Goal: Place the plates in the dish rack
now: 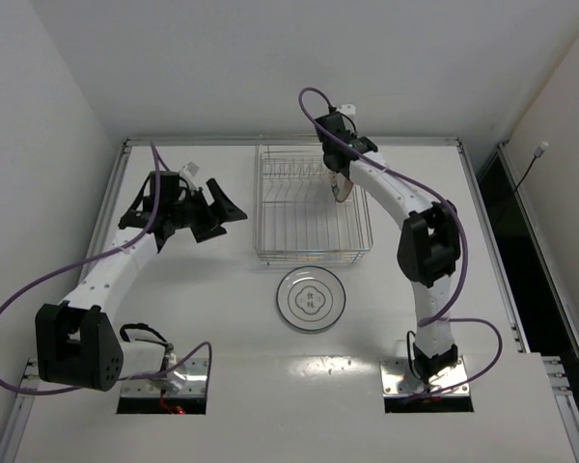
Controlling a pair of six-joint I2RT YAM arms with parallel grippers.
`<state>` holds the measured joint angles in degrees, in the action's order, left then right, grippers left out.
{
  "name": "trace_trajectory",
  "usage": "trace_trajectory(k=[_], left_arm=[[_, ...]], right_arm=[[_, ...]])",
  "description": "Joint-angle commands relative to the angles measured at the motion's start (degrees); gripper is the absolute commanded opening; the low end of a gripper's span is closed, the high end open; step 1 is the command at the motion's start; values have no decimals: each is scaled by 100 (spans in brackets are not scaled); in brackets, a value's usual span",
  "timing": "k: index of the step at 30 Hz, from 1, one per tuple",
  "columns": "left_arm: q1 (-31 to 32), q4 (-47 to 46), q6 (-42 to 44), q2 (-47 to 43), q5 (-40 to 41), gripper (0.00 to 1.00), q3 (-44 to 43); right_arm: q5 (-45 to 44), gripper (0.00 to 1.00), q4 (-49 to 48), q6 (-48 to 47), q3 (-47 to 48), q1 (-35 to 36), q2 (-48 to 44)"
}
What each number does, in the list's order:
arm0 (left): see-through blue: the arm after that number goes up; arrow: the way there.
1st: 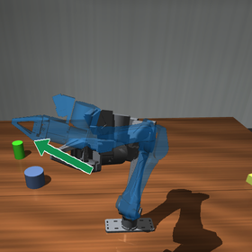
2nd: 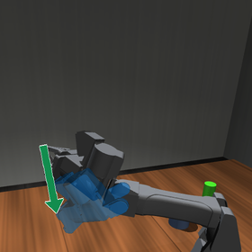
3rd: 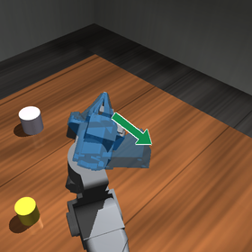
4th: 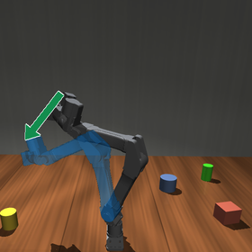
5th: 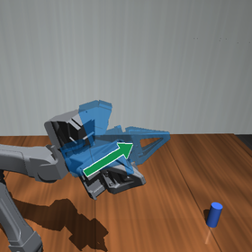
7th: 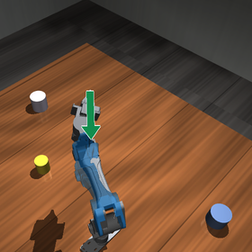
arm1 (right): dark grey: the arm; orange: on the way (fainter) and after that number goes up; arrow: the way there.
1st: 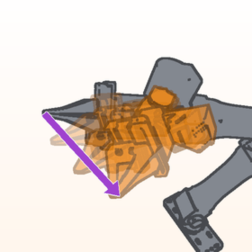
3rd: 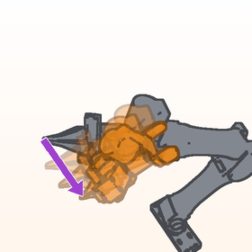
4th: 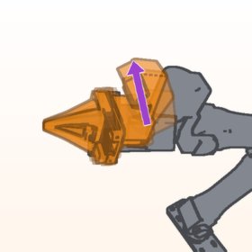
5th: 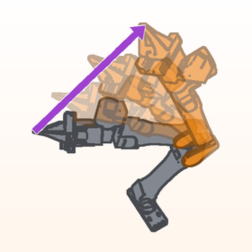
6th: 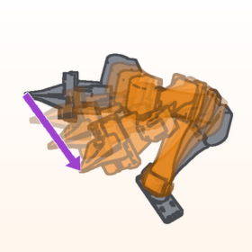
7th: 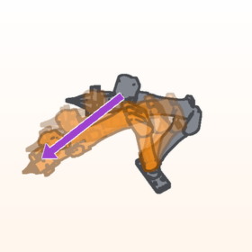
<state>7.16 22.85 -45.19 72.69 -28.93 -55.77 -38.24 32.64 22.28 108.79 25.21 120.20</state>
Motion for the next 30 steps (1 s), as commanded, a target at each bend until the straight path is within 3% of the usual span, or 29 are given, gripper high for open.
trace_trajectory(k=[1, 7, 9, 10, 16, 20, 24, 30], left_arm=[[-65, 9, 80, -35, -104, 78, -75], [-65, -332, 80, 18, -411, 78, 337], [-65, -587, 2, 18, -736, 78, 636], [-65, -972, -129, -35, -868, 78, 1020], [479, -2117, -193, -492, -896, 78, 2409], [742, -3160, -358, -571, -895, 78, 3220], [1129, -3997, -526, -186, -782, 78, 3643], [1885, -4070, -544, 1167, -728, 78, 2968]], right_arm=[[184, 1, 66, -84, 230, -51, 275], [1054, 9, 365, 171, 292, -104, 328], [1283, 20, 506, 171, 353, -104, 328], [1336, 29, 567, 171, 492, -104, 259], [1512, 52, 998, 224, 713, -104, -417], [2047, 58, 824, 285, 188, -104, -1541], [2803, 68, 77, 338, -1163, -104, -3105], [3393, 70, 198, 286, -1616, -209, -4443]])
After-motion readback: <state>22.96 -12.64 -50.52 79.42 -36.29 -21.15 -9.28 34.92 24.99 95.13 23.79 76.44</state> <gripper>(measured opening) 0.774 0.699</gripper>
